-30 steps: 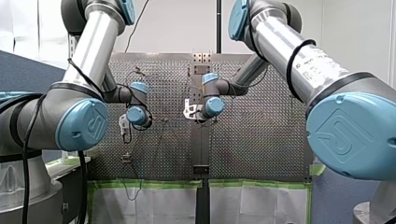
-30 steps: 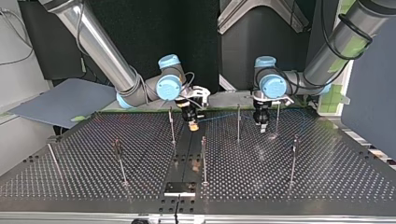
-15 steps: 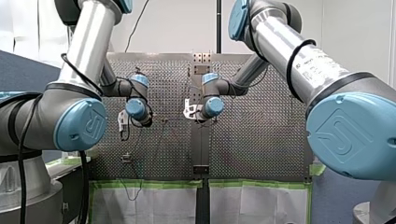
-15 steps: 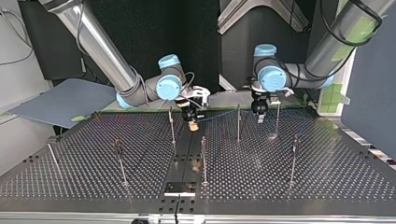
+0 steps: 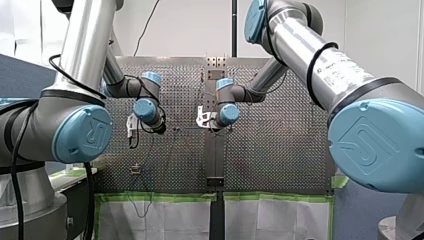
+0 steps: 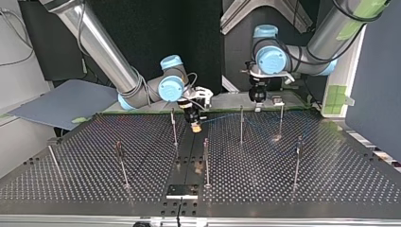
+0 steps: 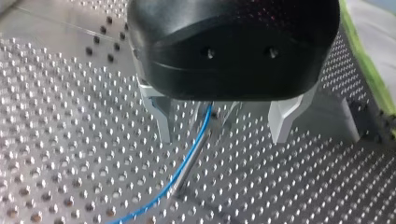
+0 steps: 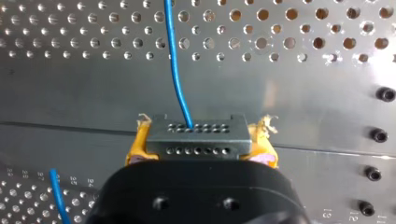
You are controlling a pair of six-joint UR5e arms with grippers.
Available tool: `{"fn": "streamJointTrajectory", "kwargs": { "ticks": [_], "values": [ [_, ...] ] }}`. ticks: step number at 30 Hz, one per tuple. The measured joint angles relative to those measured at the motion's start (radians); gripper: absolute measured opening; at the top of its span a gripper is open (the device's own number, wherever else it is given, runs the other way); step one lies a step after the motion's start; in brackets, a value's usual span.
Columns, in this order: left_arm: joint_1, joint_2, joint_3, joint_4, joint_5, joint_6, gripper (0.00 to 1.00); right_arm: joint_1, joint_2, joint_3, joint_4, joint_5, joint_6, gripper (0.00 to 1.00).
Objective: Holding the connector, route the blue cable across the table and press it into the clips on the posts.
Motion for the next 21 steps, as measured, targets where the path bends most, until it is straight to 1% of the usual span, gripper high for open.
{"fn": "streamJointTrajectory", "kwargs": {
  "ticks": [3,5,10,16,18,21],
  "values": [
    [-0.018,0.025,-0.02,-0.006,0.0,0.001,1.0,-0.001,0.0,0.0,0.001,0.0,0.001,0.0],
    [-0.032,0.038,-0.032,-0.009,-0.001,0.004,1.0,-0.002,0.0,0.0,0.001,0.0,0.006,0.0],
    [-0.067,0.048,-0.041,0.006,-0.016,-0.007,1.0,-0.009,0.0,0.0,0.001,0.0,0.014,0.0],
    [-0.118,0.026,-0.019,0.05,-0.063,-0.051,1.0,-0.019,0.0,0.0,0.005,0.0,0.016,0.0],
    [-0.135,0.01,-0.004,0.057,-0.076,-0.058,1.0,-0.022,0.0,0.0,0.006,-0.001,0.016,0.0],
    [-0.16,-0.014,0.021,0.061,-0.084,-0.061,1.0,-0.025,0.0,0.0,0.008,-0.001,0.016,0.0]
  ]
}}
